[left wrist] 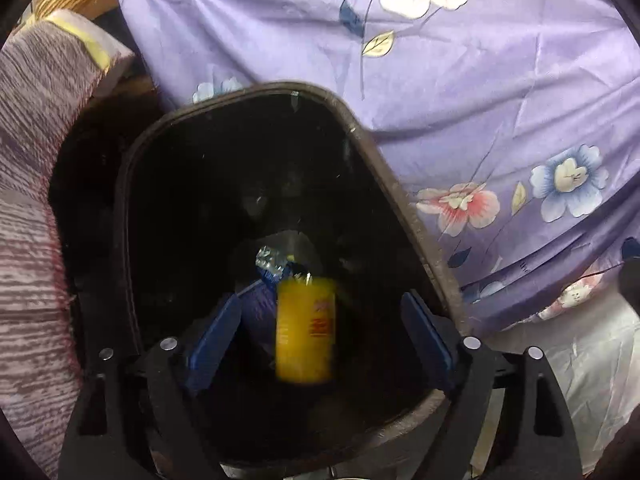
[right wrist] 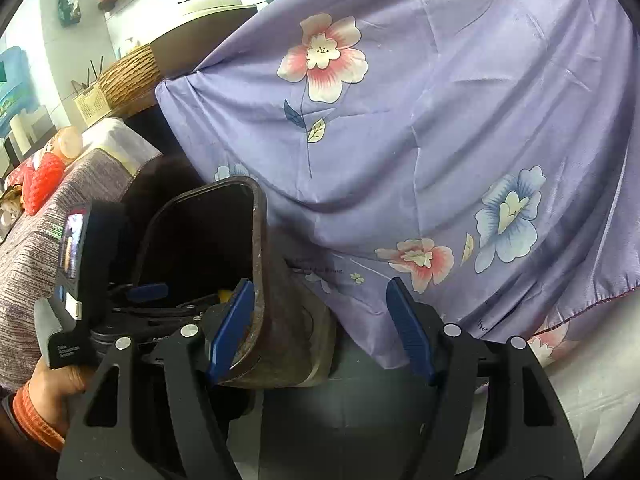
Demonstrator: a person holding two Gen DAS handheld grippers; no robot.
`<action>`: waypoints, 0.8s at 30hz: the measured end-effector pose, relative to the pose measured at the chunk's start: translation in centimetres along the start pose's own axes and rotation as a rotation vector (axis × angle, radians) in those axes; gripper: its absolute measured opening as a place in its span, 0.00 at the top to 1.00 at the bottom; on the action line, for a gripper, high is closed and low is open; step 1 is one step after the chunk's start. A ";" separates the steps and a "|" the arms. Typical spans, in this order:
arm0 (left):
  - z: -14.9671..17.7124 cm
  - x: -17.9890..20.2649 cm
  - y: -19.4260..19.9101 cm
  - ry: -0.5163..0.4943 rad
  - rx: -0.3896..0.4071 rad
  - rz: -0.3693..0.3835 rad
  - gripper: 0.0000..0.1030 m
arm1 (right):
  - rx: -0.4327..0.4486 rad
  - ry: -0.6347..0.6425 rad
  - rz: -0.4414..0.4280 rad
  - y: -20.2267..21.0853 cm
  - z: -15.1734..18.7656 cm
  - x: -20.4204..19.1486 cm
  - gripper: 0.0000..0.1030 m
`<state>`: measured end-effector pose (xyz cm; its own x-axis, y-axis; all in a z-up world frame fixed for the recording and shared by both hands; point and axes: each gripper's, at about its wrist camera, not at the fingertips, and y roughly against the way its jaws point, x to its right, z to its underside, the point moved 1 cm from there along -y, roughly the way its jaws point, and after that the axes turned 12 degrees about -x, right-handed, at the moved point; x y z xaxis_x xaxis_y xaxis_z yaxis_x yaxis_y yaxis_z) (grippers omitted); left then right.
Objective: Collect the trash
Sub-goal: 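Lower the yellow Lay's can into the bin and open the left tool, then withdraw both tools from the bin back over the table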
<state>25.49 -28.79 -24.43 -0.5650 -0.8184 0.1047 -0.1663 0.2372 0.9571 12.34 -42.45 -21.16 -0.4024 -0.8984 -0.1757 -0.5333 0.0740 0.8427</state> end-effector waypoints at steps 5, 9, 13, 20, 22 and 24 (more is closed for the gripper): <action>0.6 0.8 2.3 0.002 0.040 0.061 0.19 | 0.023 -0.010 0.004 0.7 -0.2 0.2 0.33; 1.6 1.3 5.2 0.003 0.092 0.128 0.17 | 0.042 -0.036 0.015 1.3 -0.5 1.0 0.33; 3.1 1.5 8.9 0.003 0.156 0.156 0.13 | 0.055 -0.052 0.024 1.8 -0.9 1.7 0.33; 5.9 -0.6 15.3 0.039 0.270 0.158 0.10 | 0.044 -0.035 -0.012 1.6 -1.2 0.2 0.33; 6.6 -1.3 17.0 0.050 0.305 0.145 0.09 | 0.042 -0.012 -0.026 1.4 -1.4 -0.9 0.33; 7.6 -2.2 18.8 0.059 0.346 0.123 0.07 | 0.035 0.011 -0.049 1.3 -1.5 -2.2 0.33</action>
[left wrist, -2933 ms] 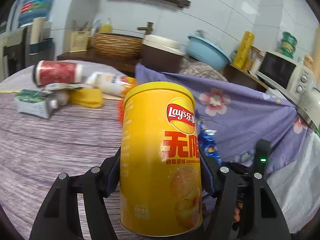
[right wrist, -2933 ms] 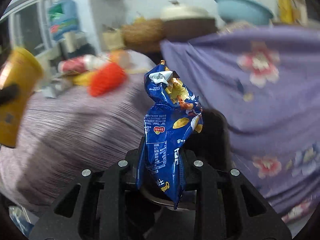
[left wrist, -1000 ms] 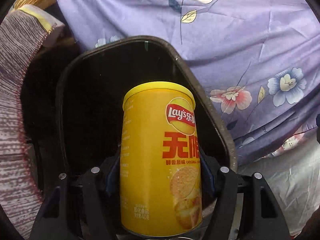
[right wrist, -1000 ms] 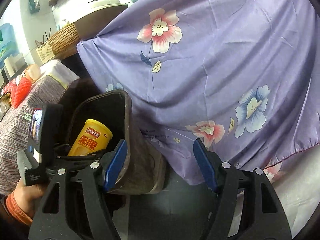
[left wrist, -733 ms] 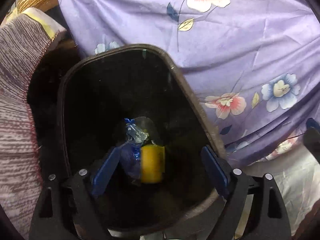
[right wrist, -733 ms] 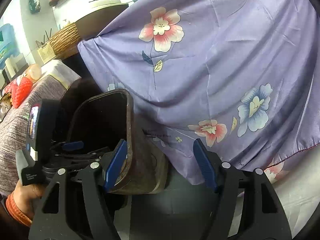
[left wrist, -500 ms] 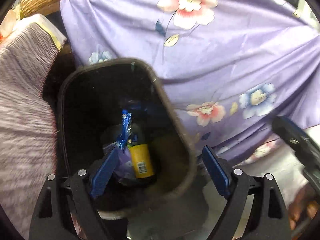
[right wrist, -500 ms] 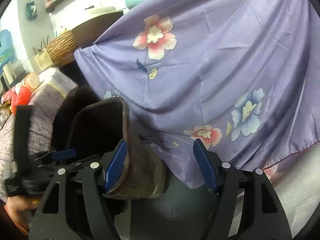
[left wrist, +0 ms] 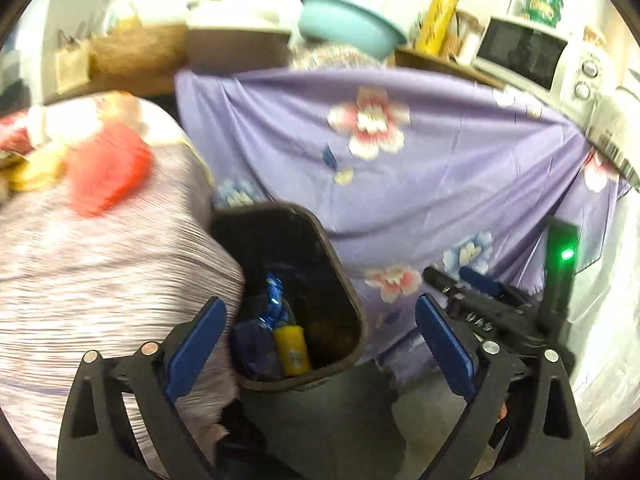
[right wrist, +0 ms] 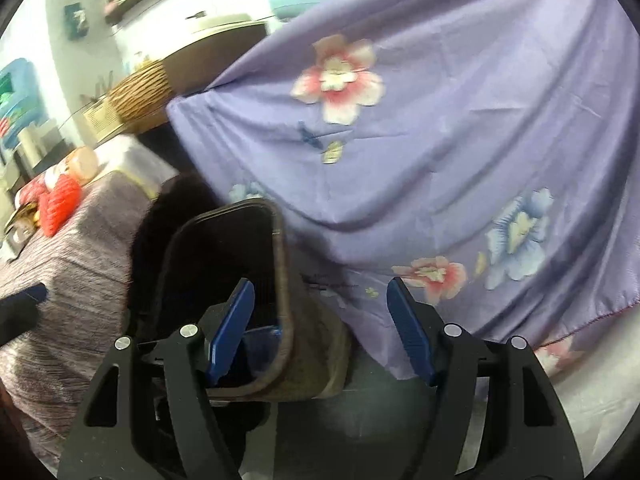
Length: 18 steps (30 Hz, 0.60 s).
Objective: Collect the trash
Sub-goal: 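Withdraw both tools from the bin back over the table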
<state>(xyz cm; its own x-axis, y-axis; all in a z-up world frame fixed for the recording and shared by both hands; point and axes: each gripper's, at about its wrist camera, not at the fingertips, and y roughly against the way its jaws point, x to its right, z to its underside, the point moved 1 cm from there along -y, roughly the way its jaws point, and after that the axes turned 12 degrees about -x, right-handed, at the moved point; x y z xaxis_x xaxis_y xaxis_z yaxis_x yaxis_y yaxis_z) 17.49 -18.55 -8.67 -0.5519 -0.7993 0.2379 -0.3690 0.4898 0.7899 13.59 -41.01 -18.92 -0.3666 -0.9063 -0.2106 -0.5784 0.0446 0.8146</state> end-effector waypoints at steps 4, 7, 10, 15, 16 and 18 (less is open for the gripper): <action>0.6 -2.2 2.9 0.024 0.050 -0.052 0.06 | -0.005 0.056 -0.060 -0.2 -0.3 -3.3 0.33; 1.1 -4.1 4.7 0.042 0.069 -0.107 0.05 | -0.010 0.109 -0.109 -0.2 -0.5 -6.2 0.33; 1.7 -6.6 6.0 0.063 0.068 -0.176 0.05 | -0.014 0.167 -0.152 -0.1 -0.6 -9.2 0.32; 3.3 -10.7 8.2 0.117 0.070 -0.269 0.05 | -0.012 0.248 -0.248 0.5 -1.1 -14.1 0.22; 3.7 -11.6 8.7 0.128 0.075 -0.291 0.05 | -0.009 0.263 -0.256 0.7 -1.2 -14.8 0.22; 4.3 -12.8 9.5 0.144 0.083 -0.325 0.05 | -0.003 0.306 -0.278 0.9 -1.5 -16.9 0.22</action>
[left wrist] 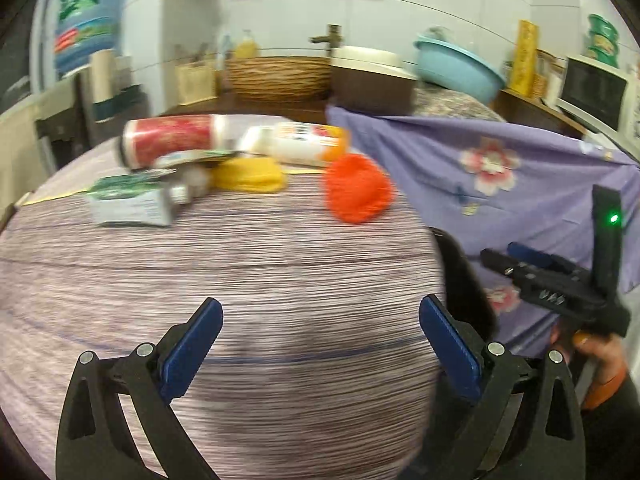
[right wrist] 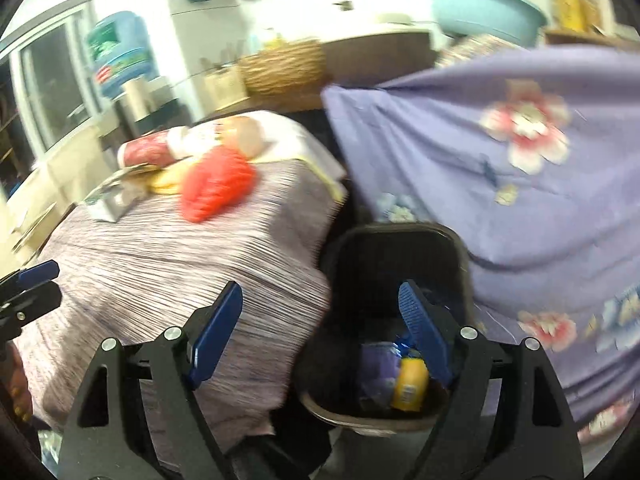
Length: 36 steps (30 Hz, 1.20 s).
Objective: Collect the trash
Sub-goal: 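Withdraw both tools from the bin back over the table, then grasp the orange mesh net with the right tool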
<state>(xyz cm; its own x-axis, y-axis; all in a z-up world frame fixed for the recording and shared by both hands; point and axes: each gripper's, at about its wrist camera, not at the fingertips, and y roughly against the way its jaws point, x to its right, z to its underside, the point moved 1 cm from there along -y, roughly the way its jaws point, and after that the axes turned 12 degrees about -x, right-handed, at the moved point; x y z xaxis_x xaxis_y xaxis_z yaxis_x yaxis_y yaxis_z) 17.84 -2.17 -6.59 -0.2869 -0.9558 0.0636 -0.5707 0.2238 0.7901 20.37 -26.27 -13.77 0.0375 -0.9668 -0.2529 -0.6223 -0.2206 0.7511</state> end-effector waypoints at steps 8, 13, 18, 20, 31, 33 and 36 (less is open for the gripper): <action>0.9 -6.2 1.6 0.054 0.016 -0.116 0.05 | -0.030 0.155 -0.034 -2.3 -3.7 -6.1 0.21; 1.1 -8.4 2.4 0.071 0.025 -0.145 0.05 | -0.048 0.213 -0.025 -4.5 -6.2 -8.8 0.20; 1.0 -9.2 2.4 0.044 0.021 -0.165 0.05 | -0.088 0.214 -0.052 -7.1 -8.5 -9.9 0.19; 1.0 -9.3 2.3 0.025 0.022 -0.177 0.05 | -0.097 0.209 -0.050 -7.8 -9.3 -10.2 0.19; -0.3 -9.9 0.7 -0.028 0.004 -0.187 0.05 | -0.143 0.221 -0.008 -9.9 -10.3 -10.9 0.56; -0.6 -10.0 0.4 -0.033 0.004 -0.194 0.05 | -0.140 0.214 -0.014 -9.8 -10.3 -10.7 0.63; -1.2 -10.6 0.1 -0.030 0.002 -0.201 0.05 | -0.127 0.207 -0.030 -9.1 -10.1 -10.5 0.68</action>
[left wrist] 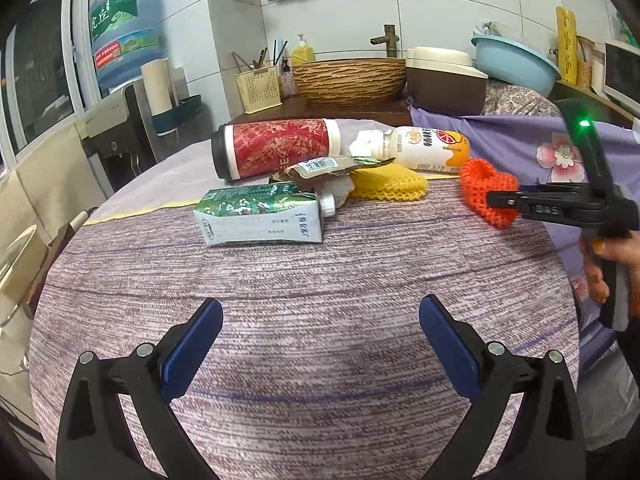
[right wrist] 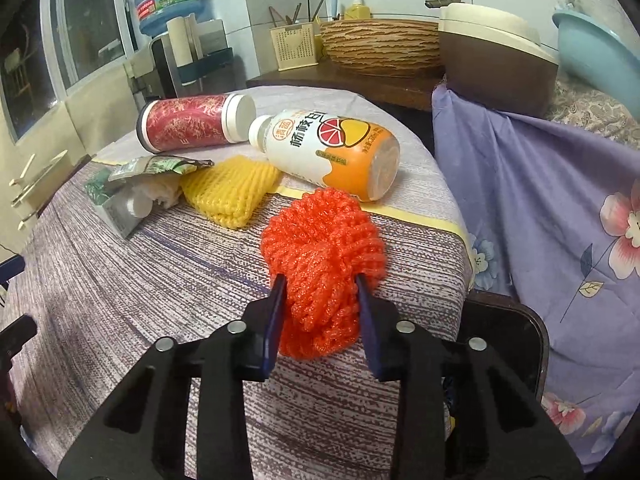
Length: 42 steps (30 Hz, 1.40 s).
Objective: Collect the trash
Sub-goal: 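Grasp the orange mesh net with the right tool, then grasp the brown snack bag with the left tool while the right lifts the orange net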
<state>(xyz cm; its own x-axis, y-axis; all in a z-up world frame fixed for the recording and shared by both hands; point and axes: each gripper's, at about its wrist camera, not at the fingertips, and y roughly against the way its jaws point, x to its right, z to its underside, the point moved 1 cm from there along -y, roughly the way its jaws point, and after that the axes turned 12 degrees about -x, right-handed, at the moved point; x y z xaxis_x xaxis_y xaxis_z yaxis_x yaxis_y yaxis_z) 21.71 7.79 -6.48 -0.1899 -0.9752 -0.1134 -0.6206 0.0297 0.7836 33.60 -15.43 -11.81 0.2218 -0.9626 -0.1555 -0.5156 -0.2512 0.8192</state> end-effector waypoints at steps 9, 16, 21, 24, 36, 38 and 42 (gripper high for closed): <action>-1.2 -2.4 -1.3 0.003 -0.017 0.026 0.05 | 0.048 0.013 -0.034 2.5 1.2 -0.4 0.70; -3.0 -2.6 -1.6 0.021 0.018 0.059 0.05 | 0.069 0.004 -0.064 4.0 2.3 -0.6 0.70; -5.7 0.3 -2.5 -0.057 0.044 -0.006 0.05 | 0.054 -0.010 -0.079 4.4 3.4 -0.5 0.70; -7.3 2.2 -3.6 -0.106 0.041 -0.053 0.05 | 0.054 -0.015 -0.085 4.8 4.0 -0.4 0.70; -11.6 7.2 -9.3 -0.299 -0.041 -0.299 0.33 | 0.053 -0.059 -0.077 6.2 6.2 1.8 0.69; -12.0 7.2 -9.8 -0.301 -0.055 -0.308 0.40 | 0.050 -0.066 -0.078 6.3 6.4 2.0 0.70; -12.5 7.4 -10.3 -0.317 -0.063 -0.333 0.69 | 0.050 -0.073 -0.076 6.4 6.8 2.3 0.69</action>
<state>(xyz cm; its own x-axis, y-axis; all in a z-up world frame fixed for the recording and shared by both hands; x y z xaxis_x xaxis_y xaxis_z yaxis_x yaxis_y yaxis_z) 36.20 -2.45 -7.79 -0.2174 -0.8139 -0.5388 -0.6414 -0.2970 0.7074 25.13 -19.94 -10.69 0.2017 -0.9449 -0.2580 -0.5407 -0.3270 0.7750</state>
